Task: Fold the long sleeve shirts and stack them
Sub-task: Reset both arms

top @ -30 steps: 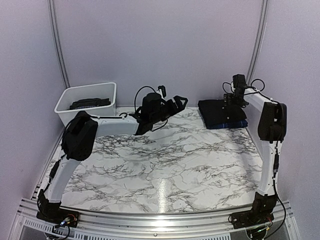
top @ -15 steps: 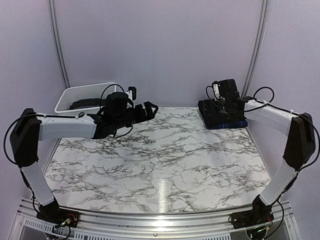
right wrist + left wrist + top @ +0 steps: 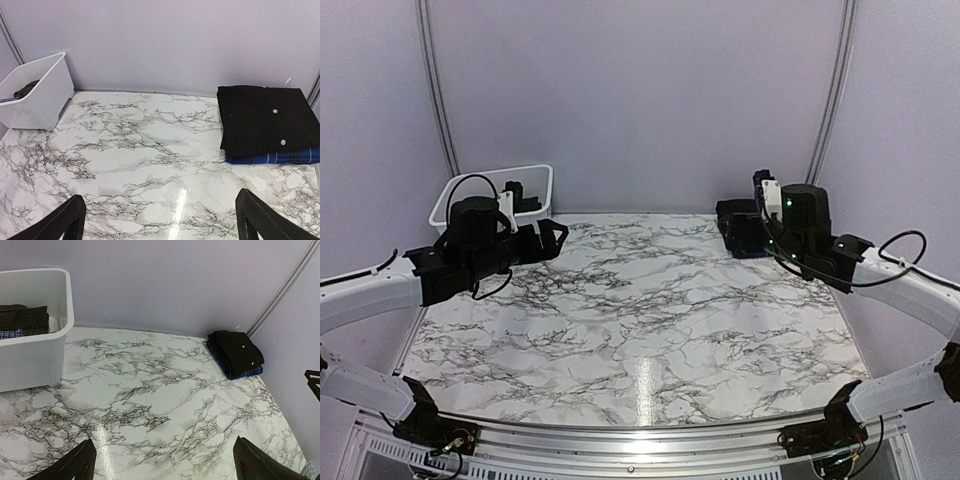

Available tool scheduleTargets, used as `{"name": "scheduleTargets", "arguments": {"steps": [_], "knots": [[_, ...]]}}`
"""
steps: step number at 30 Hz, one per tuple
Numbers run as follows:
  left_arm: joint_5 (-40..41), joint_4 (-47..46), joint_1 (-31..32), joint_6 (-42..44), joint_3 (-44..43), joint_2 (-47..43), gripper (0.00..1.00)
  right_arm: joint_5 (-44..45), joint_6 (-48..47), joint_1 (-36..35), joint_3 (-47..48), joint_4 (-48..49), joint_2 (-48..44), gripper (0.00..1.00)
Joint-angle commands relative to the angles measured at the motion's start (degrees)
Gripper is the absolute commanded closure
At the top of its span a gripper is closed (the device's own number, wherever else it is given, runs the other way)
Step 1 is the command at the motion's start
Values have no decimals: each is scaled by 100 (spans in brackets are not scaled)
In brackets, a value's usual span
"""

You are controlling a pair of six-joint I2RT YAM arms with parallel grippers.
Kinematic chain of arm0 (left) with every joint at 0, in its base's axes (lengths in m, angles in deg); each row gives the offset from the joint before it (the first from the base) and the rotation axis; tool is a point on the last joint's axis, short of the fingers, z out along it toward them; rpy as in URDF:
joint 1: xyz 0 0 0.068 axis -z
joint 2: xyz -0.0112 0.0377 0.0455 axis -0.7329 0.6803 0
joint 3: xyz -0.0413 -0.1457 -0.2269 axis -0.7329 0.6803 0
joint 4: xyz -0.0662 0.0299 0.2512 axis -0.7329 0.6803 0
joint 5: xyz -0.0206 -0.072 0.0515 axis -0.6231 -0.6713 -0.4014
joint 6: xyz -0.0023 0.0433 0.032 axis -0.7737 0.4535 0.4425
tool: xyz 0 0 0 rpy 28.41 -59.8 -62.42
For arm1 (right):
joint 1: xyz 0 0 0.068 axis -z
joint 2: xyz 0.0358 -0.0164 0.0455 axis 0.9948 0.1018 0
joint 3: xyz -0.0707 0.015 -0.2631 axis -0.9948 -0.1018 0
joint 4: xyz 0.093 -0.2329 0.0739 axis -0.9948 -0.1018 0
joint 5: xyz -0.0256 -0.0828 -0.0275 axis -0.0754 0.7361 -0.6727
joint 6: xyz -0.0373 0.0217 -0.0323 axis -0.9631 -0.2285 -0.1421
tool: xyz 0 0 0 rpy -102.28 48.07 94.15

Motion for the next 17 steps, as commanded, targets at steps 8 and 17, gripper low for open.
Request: {"name": "scheduleTargets", "arguments": {"steps": [8,17], "knots": [[435,752,-12,371,245,-658,1,516,224,-34,-812,160,-1141,1],[673,753,-11,517,162,-708,1,778,0,-27,-787,120,-1269,1]]}}
